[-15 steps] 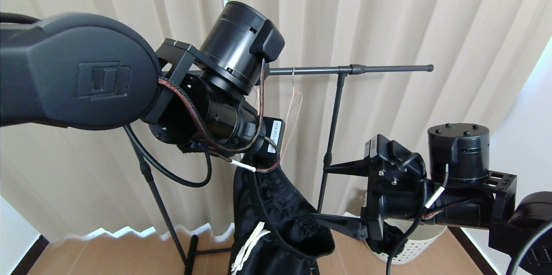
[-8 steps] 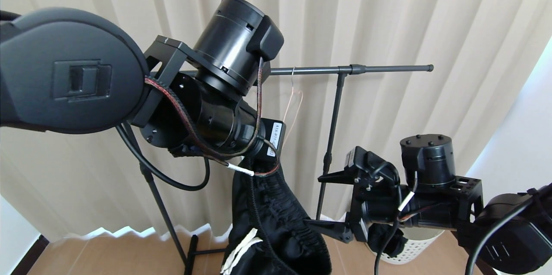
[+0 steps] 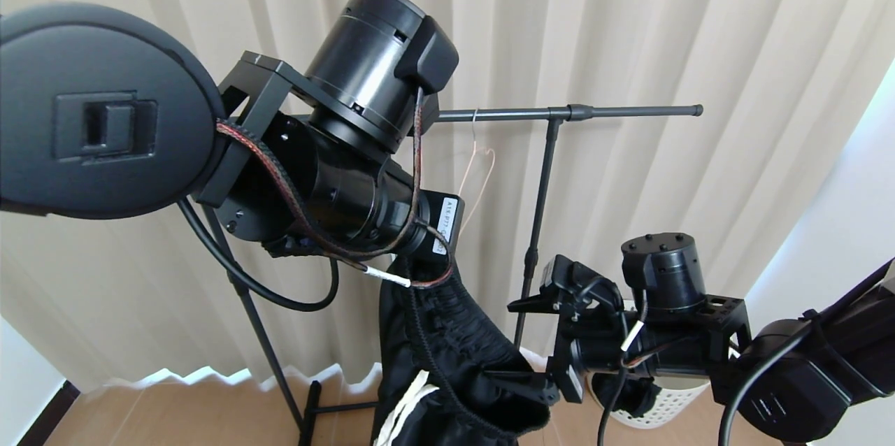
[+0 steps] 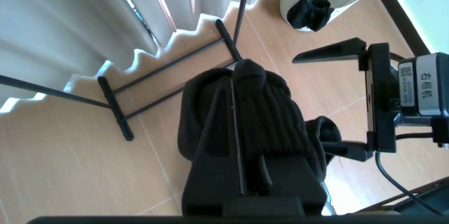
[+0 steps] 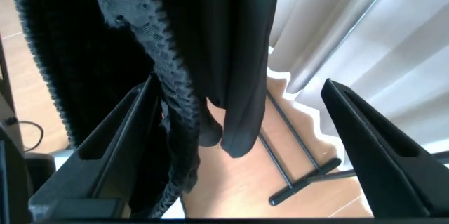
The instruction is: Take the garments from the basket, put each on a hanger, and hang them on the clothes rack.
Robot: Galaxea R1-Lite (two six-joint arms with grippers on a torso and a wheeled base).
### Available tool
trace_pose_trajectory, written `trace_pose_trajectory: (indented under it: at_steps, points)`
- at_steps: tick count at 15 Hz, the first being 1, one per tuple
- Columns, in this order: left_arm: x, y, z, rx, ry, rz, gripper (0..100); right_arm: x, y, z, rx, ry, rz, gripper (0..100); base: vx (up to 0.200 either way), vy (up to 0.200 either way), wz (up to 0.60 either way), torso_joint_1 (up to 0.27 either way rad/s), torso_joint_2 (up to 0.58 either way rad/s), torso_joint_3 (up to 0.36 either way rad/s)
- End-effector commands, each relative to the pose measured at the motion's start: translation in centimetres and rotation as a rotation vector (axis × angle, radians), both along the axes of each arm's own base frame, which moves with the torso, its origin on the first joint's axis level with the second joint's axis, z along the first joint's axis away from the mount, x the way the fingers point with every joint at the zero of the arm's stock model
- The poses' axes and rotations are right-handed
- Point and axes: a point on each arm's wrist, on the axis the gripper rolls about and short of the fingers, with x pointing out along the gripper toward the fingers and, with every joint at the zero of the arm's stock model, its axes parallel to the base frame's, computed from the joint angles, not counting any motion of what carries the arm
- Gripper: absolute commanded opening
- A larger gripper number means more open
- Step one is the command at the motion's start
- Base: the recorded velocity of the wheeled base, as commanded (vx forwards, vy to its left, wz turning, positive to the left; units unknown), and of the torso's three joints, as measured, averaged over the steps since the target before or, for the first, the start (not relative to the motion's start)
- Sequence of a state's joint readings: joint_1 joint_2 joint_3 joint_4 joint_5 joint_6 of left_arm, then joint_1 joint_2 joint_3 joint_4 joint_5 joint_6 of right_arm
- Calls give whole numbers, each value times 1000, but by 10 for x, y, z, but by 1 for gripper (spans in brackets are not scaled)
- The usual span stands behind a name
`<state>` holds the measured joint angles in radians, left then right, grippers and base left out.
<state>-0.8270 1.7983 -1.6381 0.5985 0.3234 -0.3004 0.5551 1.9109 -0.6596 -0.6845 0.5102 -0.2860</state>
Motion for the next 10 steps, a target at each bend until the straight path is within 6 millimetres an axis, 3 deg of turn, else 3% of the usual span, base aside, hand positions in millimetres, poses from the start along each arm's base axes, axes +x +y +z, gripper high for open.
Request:
trace_pose_trajectory:
  at_steps: [1,2,3,10]
  points:
    - [0,0,0,0,0,1,0,2,2,-7,-6,10,0,100,0,0,0,0,0,0]
    - [0,0,0,0,0,1,0,1,1,-8,-3,4,1,100,0,0,0,0,0,0]
    - [0,0,-1,2,1,1,0,3,2,-7,0,-5,-3,0,0,0,0,0,0,0]
    - [-6,7,5,-10,-8,2,0,13,-10,1,15,-32,-54,0,0,0,0,0,0,0]
